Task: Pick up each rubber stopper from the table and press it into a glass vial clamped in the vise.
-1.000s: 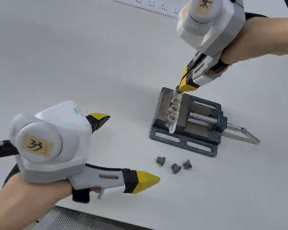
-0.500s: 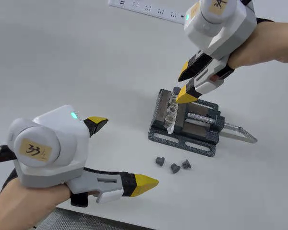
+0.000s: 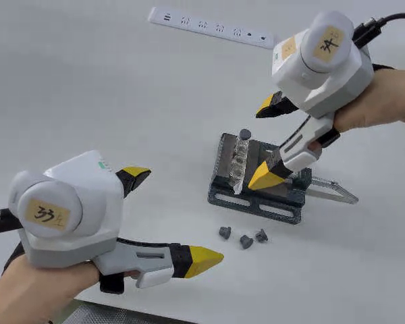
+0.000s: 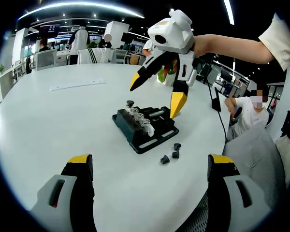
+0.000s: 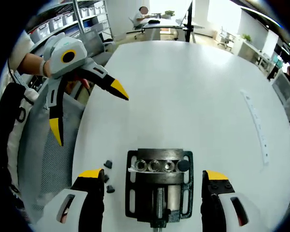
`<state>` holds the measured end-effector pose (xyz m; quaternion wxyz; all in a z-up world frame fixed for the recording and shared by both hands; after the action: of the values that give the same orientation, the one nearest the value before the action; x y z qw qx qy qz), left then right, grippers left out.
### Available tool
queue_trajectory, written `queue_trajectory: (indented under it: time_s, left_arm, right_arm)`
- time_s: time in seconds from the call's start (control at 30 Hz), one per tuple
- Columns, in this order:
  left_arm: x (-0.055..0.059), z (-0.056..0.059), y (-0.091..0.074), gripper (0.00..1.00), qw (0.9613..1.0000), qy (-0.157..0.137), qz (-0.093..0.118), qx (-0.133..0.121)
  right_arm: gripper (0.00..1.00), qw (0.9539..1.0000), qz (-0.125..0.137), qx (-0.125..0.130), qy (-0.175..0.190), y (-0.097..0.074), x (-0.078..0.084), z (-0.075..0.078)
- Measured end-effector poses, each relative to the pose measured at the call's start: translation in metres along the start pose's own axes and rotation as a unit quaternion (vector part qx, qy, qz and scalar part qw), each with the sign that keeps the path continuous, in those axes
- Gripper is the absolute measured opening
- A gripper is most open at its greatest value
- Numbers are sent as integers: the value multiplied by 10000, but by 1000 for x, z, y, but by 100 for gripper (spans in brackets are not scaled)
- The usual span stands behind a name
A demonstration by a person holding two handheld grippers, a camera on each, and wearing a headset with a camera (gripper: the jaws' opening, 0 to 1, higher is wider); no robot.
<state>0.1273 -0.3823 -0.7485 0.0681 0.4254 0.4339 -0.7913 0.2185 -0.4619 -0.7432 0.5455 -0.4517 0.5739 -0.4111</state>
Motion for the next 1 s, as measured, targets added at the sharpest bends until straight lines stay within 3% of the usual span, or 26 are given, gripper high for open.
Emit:
queue_trajectory:
  time_s: [0.3, 0.6, 1.0]
  left_arm:
    - [-1, -1, -7, 99, 9999, 76, 33, -89]
    - [-6, 1, -14, 99, 9998, 31, 125, -173]
    - [-2, 7, -19, 99, 9996, 90, 156, -232]
  right_arm:
    - [92, 9994, 277, 18, 189, 0, 11, -21]
    - [91, 9985, 434, 54, 341, -2, 23, -43]
    - [88, 9971, 538, 72, 539, 5, 42, -72]
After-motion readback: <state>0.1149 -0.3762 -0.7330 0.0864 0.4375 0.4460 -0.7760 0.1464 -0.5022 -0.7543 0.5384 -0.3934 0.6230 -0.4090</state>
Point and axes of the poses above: the centre of the closed fingertips' face, and the gripper's own axes: y roughly forward along the fingers, z roughly to its right, x roughly out of its underside, the point moved 1 cm from there along -y, roughly backward along the fingers, and after that the axes turned 11 degrees about -z, right-handed, at the moved point
